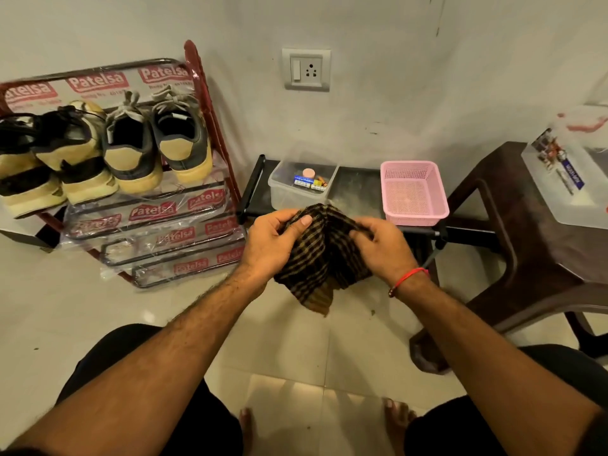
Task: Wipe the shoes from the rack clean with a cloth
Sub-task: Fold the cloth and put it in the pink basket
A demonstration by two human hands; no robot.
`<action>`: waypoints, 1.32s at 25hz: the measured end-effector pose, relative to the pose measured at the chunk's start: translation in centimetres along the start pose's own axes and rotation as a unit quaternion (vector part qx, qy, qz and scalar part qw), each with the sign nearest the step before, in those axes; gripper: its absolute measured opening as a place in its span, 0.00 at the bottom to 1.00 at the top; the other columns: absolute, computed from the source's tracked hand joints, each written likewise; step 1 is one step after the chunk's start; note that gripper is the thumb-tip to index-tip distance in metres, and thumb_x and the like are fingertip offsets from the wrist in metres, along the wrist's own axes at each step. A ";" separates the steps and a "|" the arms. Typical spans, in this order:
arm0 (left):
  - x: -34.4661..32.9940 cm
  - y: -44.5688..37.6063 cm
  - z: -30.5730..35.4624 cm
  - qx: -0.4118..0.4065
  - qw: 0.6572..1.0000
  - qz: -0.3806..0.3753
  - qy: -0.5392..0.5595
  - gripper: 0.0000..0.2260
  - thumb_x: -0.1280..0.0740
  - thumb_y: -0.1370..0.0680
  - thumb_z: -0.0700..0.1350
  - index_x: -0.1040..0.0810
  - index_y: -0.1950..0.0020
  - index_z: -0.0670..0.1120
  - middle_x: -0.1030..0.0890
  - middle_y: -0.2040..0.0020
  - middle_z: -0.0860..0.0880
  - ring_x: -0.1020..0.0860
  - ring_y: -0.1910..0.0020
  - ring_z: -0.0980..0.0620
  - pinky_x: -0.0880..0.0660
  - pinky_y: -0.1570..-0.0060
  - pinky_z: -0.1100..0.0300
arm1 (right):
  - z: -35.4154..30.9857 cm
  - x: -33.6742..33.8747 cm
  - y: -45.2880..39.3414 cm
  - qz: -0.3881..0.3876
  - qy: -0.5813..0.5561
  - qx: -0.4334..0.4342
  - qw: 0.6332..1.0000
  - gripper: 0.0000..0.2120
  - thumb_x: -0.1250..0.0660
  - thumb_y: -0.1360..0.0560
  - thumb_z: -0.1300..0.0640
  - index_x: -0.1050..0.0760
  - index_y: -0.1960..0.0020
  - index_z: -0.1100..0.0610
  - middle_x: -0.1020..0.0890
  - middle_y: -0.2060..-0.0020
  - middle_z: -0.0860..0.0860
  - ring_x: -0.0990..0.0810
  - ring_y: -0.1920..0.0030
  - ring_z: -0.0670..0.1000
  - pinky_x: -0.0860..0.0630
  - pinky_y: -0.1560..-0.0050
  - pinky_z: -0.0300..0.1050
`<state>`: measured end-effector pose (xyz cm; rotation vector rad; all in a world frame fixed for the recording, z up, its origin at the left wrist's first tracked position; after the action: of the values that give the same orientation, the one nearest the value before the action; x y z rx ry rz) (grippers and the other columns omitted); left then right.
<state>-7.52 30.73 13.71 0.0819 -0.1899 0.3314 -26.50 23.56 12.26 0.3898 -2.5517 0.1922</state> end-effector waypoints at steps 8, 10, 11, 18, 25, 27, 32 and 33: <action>3.0 -1.2 -0.4 -0.043 0.960 0.021 -0.275 0.07 0.27 0.23 0.52 0.16 0.46 0.54 0.16 0.52 0.54 0.18 0.50 0.56 0.17 0.53 0.55 | 0.8 3.2 -0.9 0.087 -0.004 -0.012 0.996 0.08 0.25 0.26 0.52 0.18 0.54 0.56 0.17 0.62 0.51 0.19 0.58 0.49 0.23 0.56 0.38; 3.0 -1.3 -0.9 0.016 0.959 0.012 -0.283 0.08 0.25 0.24 0.53 0.16 0.49 0.51 0.16 0.53 0.52 0.17 0.55 0.55 0.16 0.57 0.51 | 1.4 3.2 -1.2 0.078 -0.023 -0.055 0.995 0.07 0.25 0.26 0.52 0.18 0.56 0.56 0.17 0.63 0.52 0.18 0.58 0.52 0.21 0.58 0.41; 3.1 -1.3 -1.0 0.030 0.963 0.017 -0.266 0.09 0.25 0.25 0.55 0.16 0.52 0.50 0.15 0.55 0.51 0.17 0.57 0.54 0.16 0.58 0.50 | 1.7 3.3 -1.3 0.084 -0.035 -0.067 0.994 0.08 0.25 0.26 0.51 0.19 0.58 0.55 0.16 0.63 0.52 0.17 0.58 0.53 0.20 0.57 0.43; 3.6 -1.2 0.2 0.061 0.998 0.023 0.024 0.12 0.26 0.24 0.54 0.17 0.50 0.46 0.13 0.52 0.46 0.15 0.49 0.48 0.18 0.48 0.51 | 1.1 4.1 -2.1 0.039 -0.293 -0.153 0.943 0.10 0.22 0.30 0.55 0.19 0.53 0.58 0.14 0.57 0.54 0.15 0.52 0.54 0.17 0.49 0.50; 3.4 -1.4 -2.6 0.101 0.984 0.049 -0.139 0.06 0.31 0.19 0.49 0.17 0.46 0.48 0.15 0.51 0.48 0.16 0.50 0.47 0.16 0.52 0.42 | 2.7 3.1 -1.6 0.036 -0.116 -0.150 0.981 0.08 0.23 0.28 0.56 0.22 0.59 0.57 0.16 0.59 0.58 0.18 0.57 0.55 0.19 0.52 0.51; 4.0 -1.9 -2.3 0.033 0.979 0.092 -0.178 0.07 0.31 0.19 0.51 0.17 0.47 0.50 0.15 0.52 0.51 0.17 0.50 0.50 0.17 0.49 0.47 | 2.2 3.0 -2.0 0.025 -0.149 -0.134 0.979 0.08 0.23 0.28 0.55 0.21 0.58 0.56 0.15 0.58 0.57 0.17 0.56 0.54 0.18 0.52 0.50; 4.3 -1.9 -1.5 -0.036 0.960 0.151 -0.232 0.06 0.34 0.17 0.51 0.20 0.48 0.50 0.19 0.57 0.54 0.19 0.53 0.53 0.23 0.57 0.59 | 1.6 3.4 -2.4 0.018 -0.188 -0.111 0.976 0.05 0.26 0.26 0.57 0.20 0.58 0.54 0.17 0.61 0.51 0.18 0.58 0.49 0.21 0.55 0.43; 4.1 -1.8 -1.3 -0.039 0.957 0.151 -0.245 0.07 0.34 0.17 0.52 0.21 0.48 0.50 0.20 0.58 0.55 0.20 0.53 0.53 0.26 0.59 0.62 | 1.7 3.3 -2.4 0.021 -0.191 -0.118 0.974 0.04 0.26 0.25 0.57 0.20 0.58 0.55 0.16 0.61 0.51 0.18 0.58 0.49 0.21 0.56 0.41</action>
<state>-2.94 30.47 13.15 0.0563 -0.7110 0.6057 -29.27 20.16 12.75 0.3026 -2.9195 -0.1889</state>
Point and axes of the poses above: each hand's wrist, its own y-axis away from the middle knuckle, its own x-axis out of the back of the hand, z = x × y, the point moved 3 cm from there along -y, towards the middle knuckle
